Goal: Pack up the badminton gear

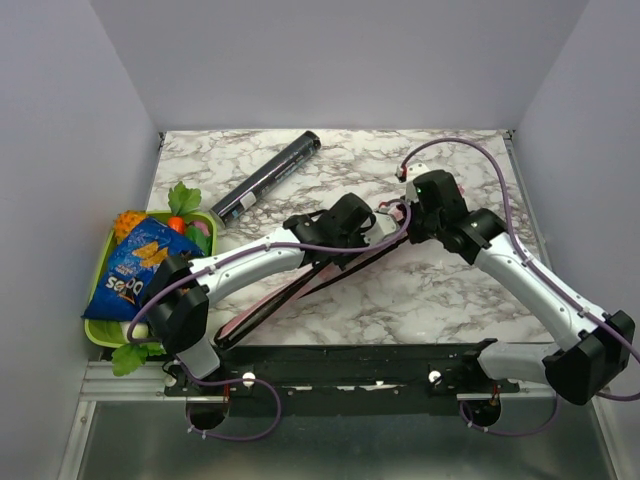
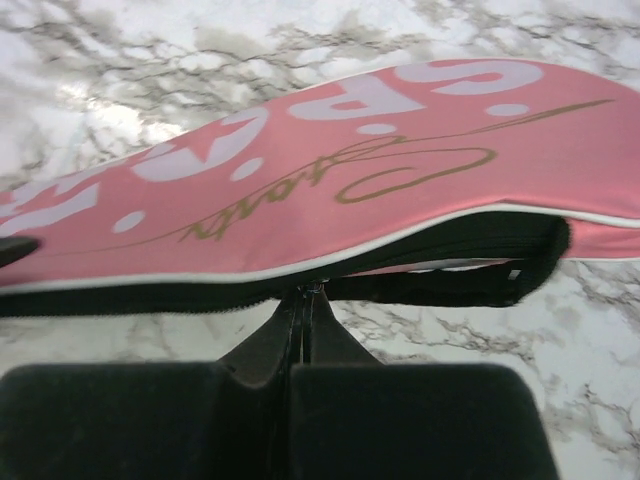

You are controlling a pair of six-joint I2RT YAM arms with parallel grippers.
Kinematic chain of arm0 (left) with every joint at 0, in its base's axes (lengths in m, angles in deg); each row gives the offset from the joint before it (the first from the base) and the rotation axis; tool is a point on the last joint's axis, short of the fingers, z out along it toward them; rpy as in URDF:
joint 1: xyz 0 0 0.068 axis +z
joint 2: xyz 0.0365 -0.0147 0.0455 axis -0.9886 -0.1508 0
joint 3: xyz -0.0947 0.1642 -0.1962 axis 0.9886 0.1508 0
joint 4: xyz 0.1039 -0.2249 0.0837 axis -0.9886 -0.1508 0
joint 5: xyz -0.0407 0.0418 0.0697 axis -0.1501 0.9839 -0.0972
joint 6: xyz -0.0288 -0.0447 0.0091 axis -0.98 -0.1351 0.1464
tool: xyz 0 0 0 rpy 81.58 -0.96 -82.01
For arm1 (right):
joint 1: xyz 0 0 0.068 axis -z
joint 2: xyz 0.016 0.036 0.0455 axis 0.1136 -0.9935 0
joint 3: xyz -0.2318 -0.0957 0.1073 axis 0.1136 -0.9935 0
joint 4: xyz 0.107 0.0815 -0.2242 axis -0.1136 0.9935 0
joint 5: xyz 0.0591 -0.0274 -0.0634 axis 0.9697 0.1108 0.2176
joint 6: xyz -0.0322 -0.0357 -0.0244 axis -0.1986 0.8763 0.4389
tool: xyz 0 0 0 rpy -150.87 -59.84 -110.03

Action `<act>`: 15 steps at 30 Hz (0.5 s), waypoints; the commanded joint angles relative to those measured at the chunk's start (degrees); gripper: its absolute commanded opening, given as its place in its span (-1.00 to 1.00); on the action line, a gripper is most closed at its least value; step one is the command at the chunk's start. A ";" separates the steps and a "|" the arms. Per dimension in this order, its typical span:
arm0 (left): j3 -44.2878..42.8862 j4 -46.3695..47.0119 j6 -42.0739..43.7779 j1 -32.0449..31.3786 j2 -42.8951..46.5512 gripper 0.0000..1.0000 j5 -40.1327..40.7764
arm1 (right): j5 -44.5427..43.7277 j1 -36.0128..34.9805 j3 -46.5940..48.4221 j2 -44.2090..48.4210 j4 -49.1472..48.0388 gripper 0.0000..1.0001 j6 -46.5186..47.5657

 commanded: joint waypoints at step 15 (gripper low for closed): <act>-2.96 10.26 -6.38 1.03 -5.31 -0.88 0.28 | 9.39 -1.59 -11.61 -0.78 -3.37 -0.99 -17.18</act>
